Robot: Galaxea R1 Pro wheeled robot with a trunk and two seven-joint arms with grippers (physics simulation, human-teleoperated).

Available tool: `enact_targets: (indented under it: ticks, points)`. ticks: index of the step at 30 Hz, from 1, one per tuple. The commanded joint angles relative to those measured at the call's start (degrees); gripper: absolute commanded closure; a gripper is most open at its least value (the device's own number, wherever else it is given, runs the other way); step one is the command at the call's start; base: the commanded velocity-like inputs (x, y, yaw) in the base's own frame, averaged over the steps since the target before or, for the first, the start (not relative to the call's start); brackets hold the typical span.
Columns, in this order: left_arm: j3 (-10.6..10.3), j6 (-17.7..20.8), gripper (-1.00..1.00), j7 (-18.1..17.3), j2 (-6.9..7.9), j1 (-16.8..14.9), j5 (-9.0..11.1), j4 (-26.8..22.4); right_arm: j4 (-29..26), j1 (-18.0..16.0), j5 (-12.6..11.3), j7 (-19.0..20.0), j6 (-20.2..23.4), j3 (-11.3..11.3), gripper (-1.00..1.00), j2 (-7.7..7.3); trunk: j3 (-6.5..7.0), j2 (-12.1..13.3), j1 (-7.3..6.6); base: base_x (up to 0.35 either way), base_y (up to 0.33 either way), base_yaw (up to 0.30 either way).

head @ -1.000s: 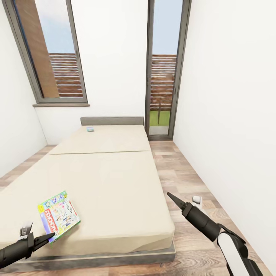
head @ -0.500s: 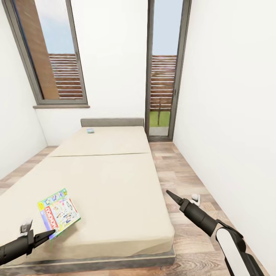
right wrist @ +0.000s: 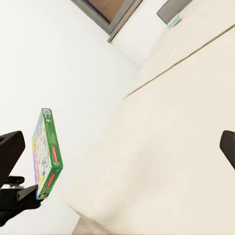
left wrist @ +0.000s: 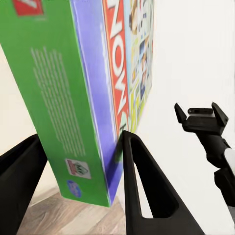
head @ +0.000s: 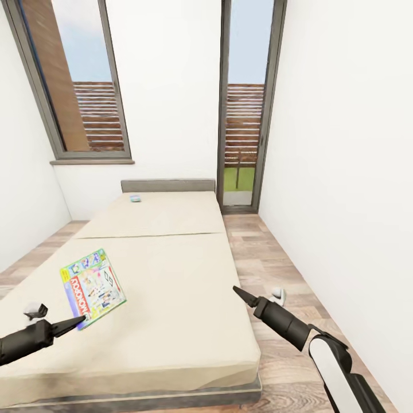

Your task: Put all the toys in the child's room - the three board games (two on the bed and one on the table), the two jigsaw puzzles on the table, and the tennis ball on the table - inside the toy box on the table in the child's room.

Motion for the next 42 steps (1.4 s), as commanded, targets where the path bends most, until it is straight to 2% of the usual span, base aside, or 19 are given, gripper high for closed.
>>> enact_targets:
  ticks: [1,4,7,10,20,27,38,42]
  points:
    - [-0.08,0.77,1.0,-0.25,-0.01,0.08,-0.22,-1.81,-0.07,-0.03,-0.34,-0.14,0.27,0.2,-1.0,-0.03,0.12,0.39,-0.23,0.0,0.0,0.0]
    - [-0.12,0.67,1.0,-0.25,-0.03,0.22,-0.37,-4.79,-0.14,-0.06,-0.34,-0.23,0.35,0.44,-1.0,-0.12,0.66,1.59,-0.89,0.0,0.0,0.0]
    - [-0.13,0.63,1.0,-0.25,0.09,0.25,-0.48,-5.69,-0.16,-0.07,-0.34,-0.14,0.36,0.49,-1.0,-0.27,1.2,2.8,-1.55,0.0,0.0,0.0]
    - [-0.13,0.64,1.0,-0.25,0.85,0.27,-0.46,-6.1,-0.11,-0.06,-0.29,0.09,0.06,0.47,-1.0,-0.29,1.74,4.0,-2.21,0.0,0.0,0.0]
    - [-0.09,0.85,1.0,-0.25,2.21,0.27,-0.48,-6.27,-0.04,0.07,-0.1,0.21,-1.69,0.6,-1.0,-0.18,3.54,8.01,-4.41,0.0,0.0,0.0]
    - [0.23,0.86,1.0,-0.25,2.55,0.27,-0.57,-5.62,0.3,0.24,-0.11,0.19,-5.98,0.63,-1.0,-0.14,4.79,10.82,-5.94,0.0,0.0,0.0]
    - [0.05,0.8,1.0,-0.25,2.62,0.27,-0.52,-5.34,0.55,0.28,-0.07,-0.08,-6.48,0.45,-1.0,-0.08,6.77,15.23,-8.36,0.0,0.0,0.0]
    - [0.08,0.78,1.0,-0.25,2.69,0.26,-0.52,-5.27,0.61,0.28,-0.07,-0.52,-7.86,0.72,-1.0,-0.06,7.48,16.83,-9.24,0.0,0.0,0.0]
